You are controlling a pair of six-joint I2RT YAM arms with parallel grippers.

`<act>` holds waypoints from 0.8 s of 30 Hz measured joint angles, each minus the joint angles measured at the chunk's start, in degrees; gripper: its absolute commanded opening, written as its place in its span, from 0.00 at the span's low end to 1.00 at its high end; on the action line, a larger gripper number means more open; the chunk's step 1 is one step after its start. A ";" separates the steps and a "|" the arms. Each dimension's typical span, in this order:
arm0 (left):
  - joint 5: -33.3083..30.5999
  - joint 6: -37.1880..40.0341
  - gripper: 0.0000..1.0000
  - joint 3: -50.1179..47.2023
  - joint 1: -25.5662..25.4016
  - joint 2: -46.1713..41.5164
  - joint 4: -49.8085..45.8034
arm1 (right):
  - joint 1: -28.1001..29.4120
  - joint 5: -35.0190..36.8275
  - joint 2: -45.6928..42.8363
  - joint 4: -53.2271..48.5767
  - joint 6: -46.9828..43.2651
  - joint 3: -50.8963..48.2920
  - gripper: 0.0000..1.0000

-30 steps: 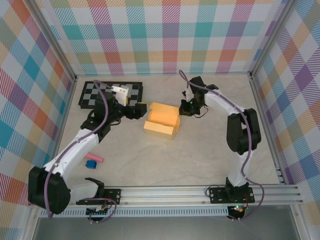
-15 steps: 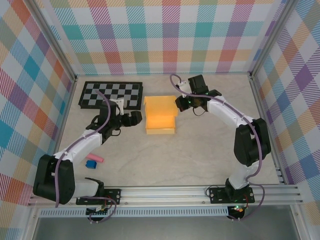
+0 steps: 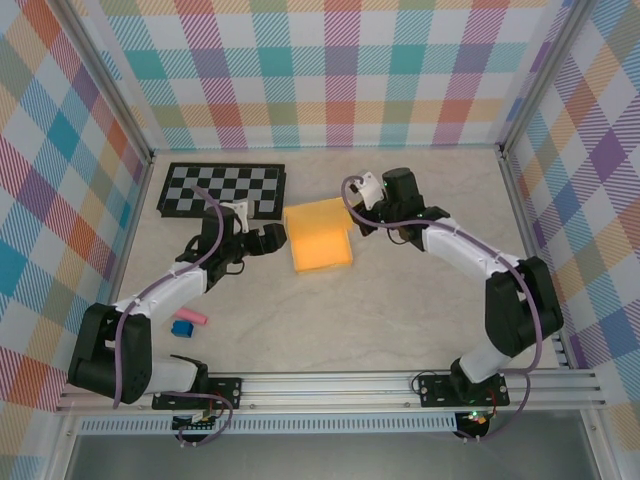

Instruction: Fold the paper box

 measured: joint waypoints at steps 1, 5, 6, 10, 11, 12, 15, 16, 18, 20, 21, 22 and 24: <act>0.04 0.00 0.92 -0.07 0.00 0.00 0.31 | 0.22 0.02 -0.39 1.14 -1.51 -0.17 0.12; 0.24 0.63 0.91 -1.11 -0.11 0.33 3.13 | 0.26 0.13 -0.33 1.84 -4.68 0.26 0.36; 0.13 0.72 0.91 -1.33 -0.11 0.61 3.61 | 0.26 0.02 -0.11 1.22 -4.76 0.70 0.40; -0.85 0.87 0.90 -1.86 -0.11 2.01 4.92 | -0.44 -1.75 0.11 -0.61 -2.38 1.36 0.57; -1.05 0.83 0.90 -1.86 -0.11 2.08 4.94 | -0.85 -2.73 0.09 -1.05 -1.27 1.38 0.61; -1.09 0.79 0.90 -1.84 -0.11 2.08 4.87 | -1.53 -3.63 0.00 -1.60 0.04 1.36 0.65; -1.62 0.42 0.88 -1.22 -0.11 2.05 3.54 | -6.08 -7.56 -1.05 -3.98 5.07 1.55 0.73; -1.97 0.28 0.87 -0.61 -0.11 2.03 2.19 | -8.35 -9.01 -1.29 -5.79 7.13 2.51 0.75; -2.49 -0.90 0.85 1.38 -0.11 1.99 -1.38 | -12.50 -10.95 -0.50 -10.82 12.04 6.82 0.76; -2.54 -3.10 0.85 4.98 0.02 2.01 -6.34 | -16.37 -14.16 3.19 -17.86 17.09 15.78 0.82; -2.34 -4.37 0.85 6.82 0.04 2.10 -8.37 | -17.77 -15.61 5.46 -20.09 19.23 19.89 0.83; -1.75 -6.25 0.84 9.35 0.07 2.45 -10.91 | -19.06 -17.46 8.22 -22.38 21.46 24.35 0.83; 0.22 -10.34 0.83 14.40 0.07 3.87 -15.45 | -20.15 -20.96 12.70 -25.86 25.38 29.62 0.84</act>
